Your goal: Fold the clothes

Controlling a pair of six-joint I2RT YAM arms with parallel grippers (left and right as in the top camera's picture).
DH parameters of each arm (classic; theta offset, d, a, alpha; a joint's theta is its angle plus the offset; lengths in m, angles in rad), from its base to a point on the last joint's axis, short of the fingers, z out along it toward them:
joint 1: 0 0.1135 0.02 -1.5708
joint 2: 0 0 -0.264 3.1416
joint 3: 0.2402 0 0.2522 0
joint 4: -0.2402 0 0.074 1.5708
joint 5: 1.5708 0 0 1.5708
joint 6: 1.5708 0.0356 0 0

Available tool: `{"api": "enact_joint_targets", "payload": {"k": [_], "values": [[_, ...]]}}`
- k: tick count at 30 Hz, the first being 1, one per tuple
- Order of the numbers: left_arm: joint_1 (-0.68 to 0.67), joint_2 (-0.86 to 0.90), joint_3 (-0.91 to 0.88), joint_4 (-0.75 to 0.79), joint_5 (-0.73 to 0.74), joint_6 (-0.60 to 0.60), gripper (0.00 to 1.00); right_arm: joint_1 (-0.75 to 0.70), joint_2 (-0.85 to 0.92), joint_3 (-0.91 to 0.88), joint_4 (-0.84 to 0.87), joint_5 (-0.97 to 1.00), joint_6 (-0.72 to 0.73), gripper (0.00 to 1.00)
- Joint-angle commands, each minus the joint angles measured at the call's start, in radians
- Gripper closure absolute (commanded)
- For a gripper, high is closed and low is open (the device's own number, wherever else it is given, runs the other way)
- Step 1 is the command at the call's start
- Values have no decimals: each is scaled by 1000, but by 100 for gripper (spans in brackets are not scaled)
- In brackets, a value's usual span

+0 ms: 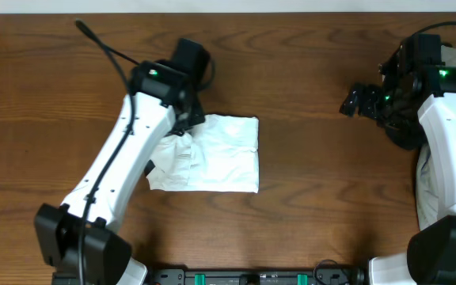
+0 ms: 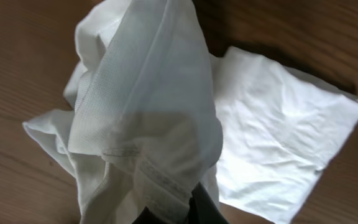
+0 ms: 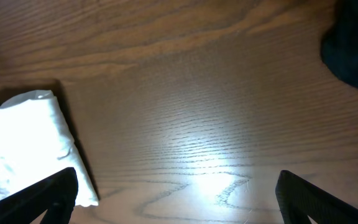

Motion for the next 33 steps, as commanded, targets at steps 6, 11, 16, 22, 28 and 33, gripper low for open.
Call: {"api": "enact_joint_targets", "payload": {"k": [6,11,16,22,28,33], "values": [[-123,110,-4,14,54,-56,94,4,6,-2,-5,-22,-20,1],[-190,144,-4,15,64,-55,94,4,6,-2,-9,-23,-20,1],[-231,140,-4,10,64,-55,94,4,6,-2,-10,-24,-19,1],[-259,134,-4,3,130,-32,94,4,6,-2,-5,-52,-20,1],[-276,115,8,-3,151,0,94,4,6,-2,5,-79,-19,1],[-276,73,13,-5,151,20,94,4,6,-2,5,-79,-19,1]]}}
